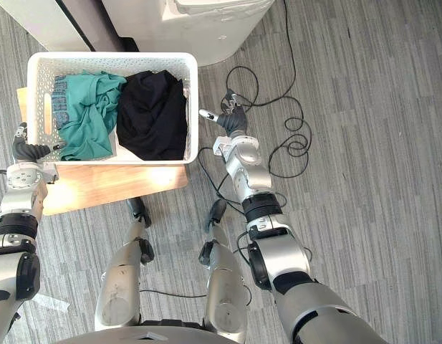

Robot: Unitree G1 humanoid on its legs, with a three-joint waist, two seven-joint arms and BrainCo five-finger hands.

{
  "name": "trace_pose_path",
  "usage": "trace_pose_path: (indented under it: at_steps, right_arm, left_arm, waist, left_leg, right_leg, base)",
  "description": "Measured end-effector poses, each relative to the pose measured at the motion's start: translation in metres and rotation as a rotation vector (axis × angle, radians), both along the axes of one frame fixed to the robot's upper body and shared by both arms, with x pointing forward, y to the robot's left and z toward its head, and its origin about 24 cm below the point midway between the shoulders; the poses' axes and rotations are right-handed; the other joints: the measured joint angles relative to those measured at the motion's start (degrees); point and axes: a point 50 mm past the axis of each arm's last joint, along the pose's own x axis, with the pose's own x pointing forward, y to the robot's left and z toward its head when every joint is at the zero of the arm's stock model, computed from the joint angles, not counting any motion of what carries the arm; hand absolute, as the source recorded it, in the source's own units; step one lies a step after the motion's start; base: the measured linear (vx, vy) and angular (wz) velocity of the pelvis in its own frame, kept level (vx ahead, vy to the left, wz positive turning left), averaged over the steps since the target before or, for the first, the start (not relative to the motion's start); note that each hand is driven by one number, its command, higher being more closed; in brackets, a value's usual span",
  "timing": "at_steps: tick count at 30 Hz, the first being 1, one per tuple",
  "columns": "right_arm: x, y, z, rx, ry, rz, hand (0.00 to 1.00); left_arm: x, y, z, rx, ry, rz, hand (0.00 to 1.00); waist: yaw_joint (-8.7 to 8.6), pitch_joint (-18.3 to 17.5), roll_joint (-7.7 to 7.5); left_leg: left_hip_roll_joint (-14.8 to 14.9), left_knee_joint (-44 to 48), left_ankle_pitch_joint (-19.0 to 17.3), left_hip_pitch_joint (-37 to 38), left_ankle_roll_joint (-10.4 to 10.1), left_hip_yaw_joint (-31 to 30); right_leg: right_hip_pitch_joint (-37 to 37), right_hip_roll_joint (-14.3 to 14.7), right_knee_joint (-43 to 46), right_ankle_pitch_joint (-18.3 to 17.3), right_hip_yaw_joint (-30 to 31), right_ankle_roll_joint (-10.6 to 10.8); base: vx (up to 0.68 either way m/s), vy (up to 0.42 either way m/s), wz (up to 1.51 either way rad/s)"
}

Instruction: Pick up the laundry basket with both hands and put the clothes into the washing machine.

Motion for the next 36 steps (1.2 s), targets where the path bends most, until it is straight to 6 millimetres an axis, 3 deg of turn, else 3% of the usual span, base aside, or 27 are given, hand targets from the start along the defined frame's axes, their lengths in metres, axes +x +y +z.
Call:
trace_pose_path:
  at_steps: [14,31,32,33,34,36]
  right_arm:
    - [-0.002,0.023,-0.006,-0.025,0.017,0.070,0.00]
    - [-0.002,0.040,-0.015,-0.170,0.035,0.074,0.00]
    - [-0.002,0.040,-0.015,-0.183,0.030,0.072,1.00]
    - [-0.001,0.041,-0.013,-0.193,0.024,0.071,1.00]
    - [-0.001,0.042,-0.011,-0.204,0.018,0.066,1.00]
    - [-0.001,0.042,-0.009,-0.231,0.013,0.060,1.00]
  left_arm:
    - [0.002,0.000,-0.001,-0.006,0.005,0.005,0.00]
    - [0.016,-0.014,0.022,0.046,-0.048,-0.018,0.00]
    - [0.016,-0.015,0.023,0.053,-0.050,-0.024,0.00]
    - [0.017,-0.016,0.026,0.057,-0.060,-0.028,0.00]
    - [0.017,-0.017,0.029,0.061,-0.071,-0.026,1.00]
    - [0.017,-0.017,0.030,0.062,-0.074,-0.022,1.00]
  waist:
    - [0.02,0.01,-0.03]
    - [0.34,0.05,-0.13]
    - [0.37,0.05,-0.13]
    - [0.45,0.07,-0.16]
    - [0.48,0.11,-0.23]
    - [0.41,0.12,-0.24]
  left_leg:
    - [0.02,-0.08,0.01,-0.12,0.00,-0.30]
    - [-0.15,0.15,0.39,-2.54,0.03,-2.47]
    - [-0.17,0.22,0.39,-2.74,0.03,-2.47]
    - [-0.21,0.29,0.39,-3.09,0.04,-2.48]
    - [-0.22,0.28,0.49,-3.40,0.09,-2.52]
    - [-0.22,0.31,0.60,-3.46,0.21,-2.57]
  right_leg:
    - [0.01,-0.04,0.12,-0.14,-0.34,0.26]
    - [-1.77,-0.86,2.92,-1.74,-2.34,0.35]
    - [-2.06,-0.94,3.27,-1.90,-2.36,0.41]
    - [-2.58,-1.07,3.74,-2.03,-2.35,0.37]
    - [-2.99,-1.13,4.02,-2.07,-2.32,0.32]
    - [-3.12,-1.19,4.30,-2.13,-2.33,0.27]
  base:
    - [0.00,0.000,0.00]
    - [0.00,-0.002,0.06]
    - [0.01,-0.008,0.07]
    - [0.00,0.000,0.00]
    - [0.00,0.000,0.00]
    - [0.00,0.000,0.00]
